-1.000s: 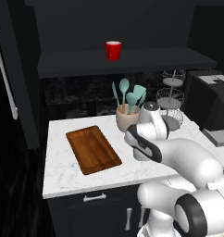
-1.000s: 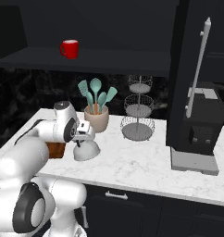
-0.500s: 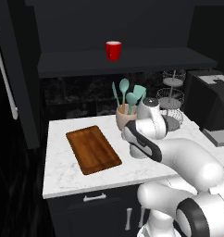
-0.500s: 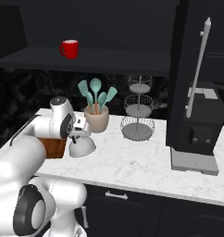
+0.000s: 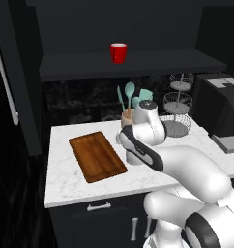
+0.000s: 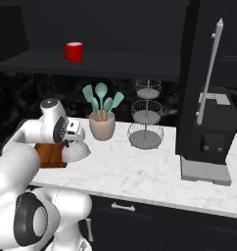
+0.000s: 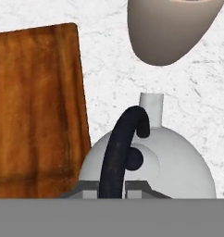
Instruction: Pick the kettle from the counter and place it on the tray. Then pick the mug from the cabinet and place it on the tray. Then close the cabinet doors.
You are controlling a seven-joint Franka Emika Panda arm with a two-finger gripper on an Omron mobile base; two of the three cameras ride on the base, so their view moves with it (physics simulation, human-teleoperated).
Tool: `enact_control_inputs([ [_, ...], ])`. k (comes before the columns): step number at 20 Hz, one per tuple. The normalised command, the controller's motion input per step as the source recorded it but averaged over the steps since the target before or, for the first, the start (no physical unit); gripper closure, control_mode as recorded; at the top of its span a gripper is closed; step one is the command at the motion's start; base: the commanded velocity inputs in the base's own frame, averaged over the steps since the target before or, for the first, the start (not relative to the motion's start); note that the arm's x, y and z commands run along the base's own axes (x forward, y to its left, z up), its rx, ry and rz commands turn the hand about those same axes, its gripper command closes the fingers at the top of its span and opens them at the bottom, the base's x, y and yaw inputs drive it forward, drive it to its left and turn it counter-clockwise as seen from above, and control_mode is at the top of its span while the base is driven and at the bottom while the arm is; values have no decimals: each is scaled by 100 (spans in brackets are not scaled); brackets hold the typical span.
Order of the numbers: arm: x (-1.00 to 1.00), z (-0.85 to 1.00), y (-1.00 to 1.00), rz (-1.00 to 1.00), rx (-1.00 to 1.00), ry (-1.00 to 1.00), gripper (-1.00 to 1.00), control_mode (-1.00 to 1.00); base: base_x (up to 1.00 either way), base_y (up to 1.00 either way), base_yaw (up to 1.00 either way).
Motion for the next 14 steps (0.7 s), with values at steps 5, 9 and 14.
enact_control_inputs([
  [5, 4, 17, 49, 0, 4, -8, 100, -100, 0, 0, 0],
  [9, 17, 7, 50, 0, 5, -7, 100, -100, 0, 0, 0],
  [14, 40, 0, 57, 0, 2, -1, 100, -100, 0, 0, 0],
])
